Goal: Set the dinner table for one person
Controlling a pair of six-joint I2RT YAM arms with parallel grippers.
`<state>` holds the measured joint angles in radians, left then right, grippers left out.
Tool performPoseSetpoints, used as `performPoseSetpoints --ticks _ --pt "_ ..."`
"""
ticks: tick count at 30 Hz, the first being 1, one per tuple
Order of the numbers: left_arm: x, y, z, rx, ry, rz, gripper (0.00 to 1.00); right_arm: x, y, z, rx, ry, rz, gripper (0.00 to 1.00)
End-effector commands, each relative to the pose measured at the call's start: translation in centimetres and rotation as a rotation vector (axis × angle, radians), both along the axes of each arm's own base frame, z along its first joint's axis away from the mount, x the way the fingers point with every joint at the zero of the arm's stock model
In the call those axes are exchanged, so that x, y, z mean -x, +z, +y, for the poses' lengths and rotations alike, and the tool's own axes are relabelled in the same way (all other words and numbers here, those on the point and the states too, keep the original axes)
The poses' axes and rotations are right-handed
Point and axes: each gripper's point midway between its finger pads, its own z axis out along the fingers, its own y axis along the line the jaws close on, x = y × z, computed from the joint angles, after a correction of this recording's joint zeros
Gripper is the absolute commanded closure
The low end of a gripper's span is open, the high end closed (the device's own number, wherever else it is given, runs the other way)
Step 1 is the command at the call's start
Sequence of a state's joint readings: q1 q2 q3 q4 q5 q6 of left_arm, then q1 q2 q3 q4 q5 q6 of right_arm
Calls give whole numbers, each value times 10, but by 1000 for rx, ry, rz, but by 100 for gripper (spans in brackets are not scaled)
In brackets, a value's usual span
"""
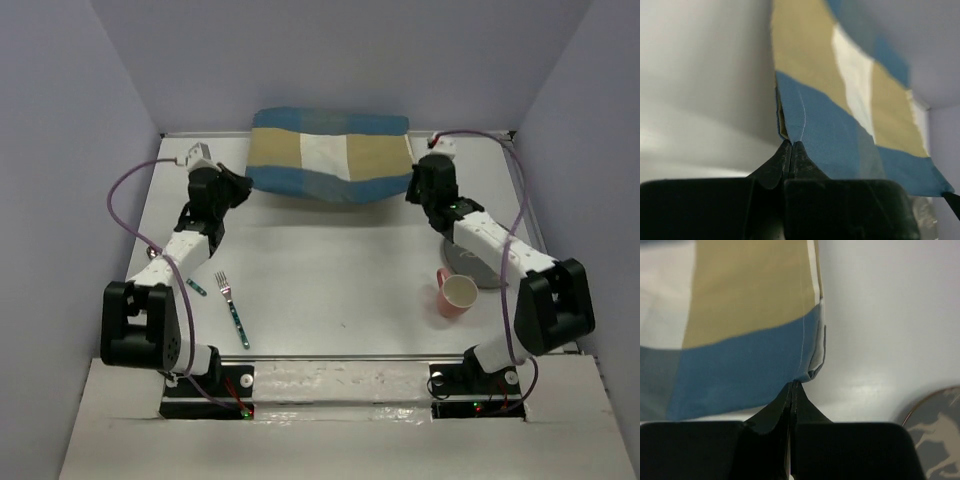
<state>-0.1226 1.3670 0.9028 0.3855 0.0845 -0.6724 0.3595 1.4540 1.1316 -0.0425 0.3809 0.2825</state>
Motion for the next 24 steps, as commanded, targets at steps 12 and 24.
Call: performPoseSetpoints --ticks 12,24 --pt "68 -144 11 51 47 195 100 46 -152 15 -122 36 287 100" --pt "107 -157 24 9 83 209 82 81 -154 7 -146 44 309 100"
